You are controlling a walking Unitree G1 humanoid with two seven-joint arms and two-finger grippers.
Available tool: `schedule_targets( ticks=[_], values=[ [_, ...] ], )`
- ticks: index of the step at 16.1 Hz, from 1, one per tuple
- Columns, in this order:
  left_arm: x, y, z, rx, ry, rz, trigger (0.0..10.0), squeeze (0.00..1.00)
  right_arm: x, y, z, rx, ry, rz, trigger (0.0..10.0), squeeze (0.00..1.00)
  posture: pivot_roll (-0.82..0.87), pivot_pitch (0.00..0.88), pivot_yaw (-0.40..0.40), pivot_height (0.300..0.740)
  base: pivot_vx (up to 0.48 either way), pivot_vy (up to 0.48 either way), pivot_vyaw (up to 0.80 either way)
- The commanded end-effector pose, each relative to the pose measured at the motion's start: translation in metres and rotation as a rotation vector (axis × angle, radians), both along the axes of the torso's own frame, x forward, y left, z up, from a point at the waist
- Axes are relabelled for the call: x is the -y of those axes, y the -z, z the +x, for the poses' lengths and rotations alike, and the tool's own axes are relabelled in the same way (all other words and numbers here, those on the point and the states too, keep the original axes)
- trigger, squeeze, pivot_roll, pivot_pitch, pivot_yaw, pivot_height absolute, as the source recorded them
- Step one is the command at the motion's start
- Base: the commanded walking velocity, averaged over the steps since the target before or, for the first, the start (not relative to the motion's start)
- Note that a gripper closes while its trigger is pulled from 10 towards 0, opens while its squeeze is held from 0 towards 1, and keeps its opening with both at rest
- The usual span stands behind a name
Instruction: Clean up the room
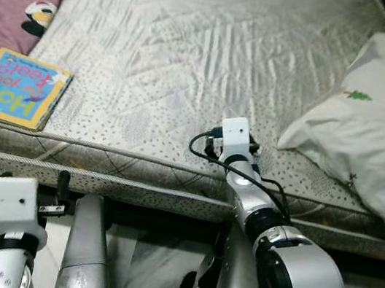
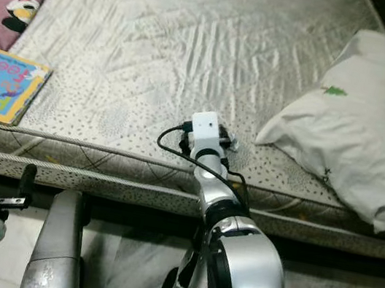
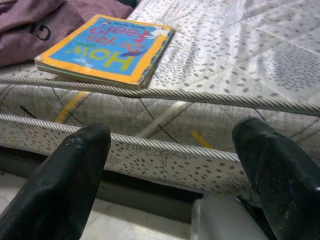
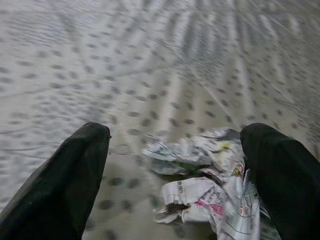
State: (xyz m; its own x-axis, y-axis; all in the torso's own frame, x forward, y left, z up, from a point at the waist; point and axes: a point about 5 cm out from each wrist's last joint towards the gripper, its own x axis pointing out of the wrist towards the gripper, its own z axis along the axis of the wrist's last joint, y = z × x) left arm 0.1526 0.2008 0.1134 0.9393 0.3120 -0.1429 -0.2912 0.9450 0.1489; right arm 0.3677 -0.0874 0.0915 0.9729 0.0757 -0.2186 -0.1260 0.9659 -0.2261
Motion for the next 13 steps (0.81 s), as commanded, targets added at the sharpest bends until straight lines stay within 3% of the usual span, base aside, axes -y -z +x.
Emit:
schedule_targets(
  ticks=[1, 3, 5, 6, 7, 8, 13],
  values=[
    [0.004, -0.003, -0.005, -0.007, 0.005, -0.001, 10.0, 0.00, 0.007, -0.004, 0.003, 0.020, 0.041, -0.012, 10.0, 0.00, 0.34, 0.218, -0.118, 0.503, 0.000, 0.000, 0.00],
    [0.008, -0.004, -0.011, -0.023, 0.007, -0.012, 10.0, 0.00, 0.018, -0.005, 0.004, 0.040, 0.090, -0.058, 10.0, 0.00, 0.33, 0.240, -0.120, 0.503, 0.000, 0.000, 0.00],
    [0.010, -0.002, -0.012, -0.040, 0.014, -0.024, 10.0, 0.00, 0.030, 0.005, 0.001, -0.033, 0.111, -0.113, 10.0, 0.00, 0.31, 0.257, -0.124, 0.503, 0.000, 0.000, 0.00],
    [0.010, -0.002, -0.012, -0.041, 0.014, -0.025, 10.0, 0.00, 0.031, 0.010, -0.001, -0.062, 0.110, -0.117, 9.5, 0.00, 0.31, 0.258, -0.125, 0.503, 0.000, 0.000, 0.00],
    [0.010, -0.002, -0.011, -0.042, 0.014, -0.026, 10.0, 0.00, 0.032, 0.012, -0.002, -0.075, 0.109, -0.115, 7.3, 0.00, 0.31, 0.258, -0.125, 0.503, 0.000, 0.000, 0.00],
    [0.009, -0.003, -0.010, -0.040, 0.010, -0.022, 10.0, 0.00, 0.031, 0.014, -0.003, -0.079, 0.109, -0.070, 0.0, 0.00, 0.31, 0.260, -0.128, 0.503, 0.000, 0.000, 0.00],
    [0.006, -0.002, -0.005, -0.035, 0.003, -0.010, 10.0, 0.00, 0.027, 0.016, -0.005, -0.090, 0.103, -0.006, 0.0, 0.00, 0.30, 0.239, -0.126, 0.503, 0.000, 0.000, 0.00]
  ],
)
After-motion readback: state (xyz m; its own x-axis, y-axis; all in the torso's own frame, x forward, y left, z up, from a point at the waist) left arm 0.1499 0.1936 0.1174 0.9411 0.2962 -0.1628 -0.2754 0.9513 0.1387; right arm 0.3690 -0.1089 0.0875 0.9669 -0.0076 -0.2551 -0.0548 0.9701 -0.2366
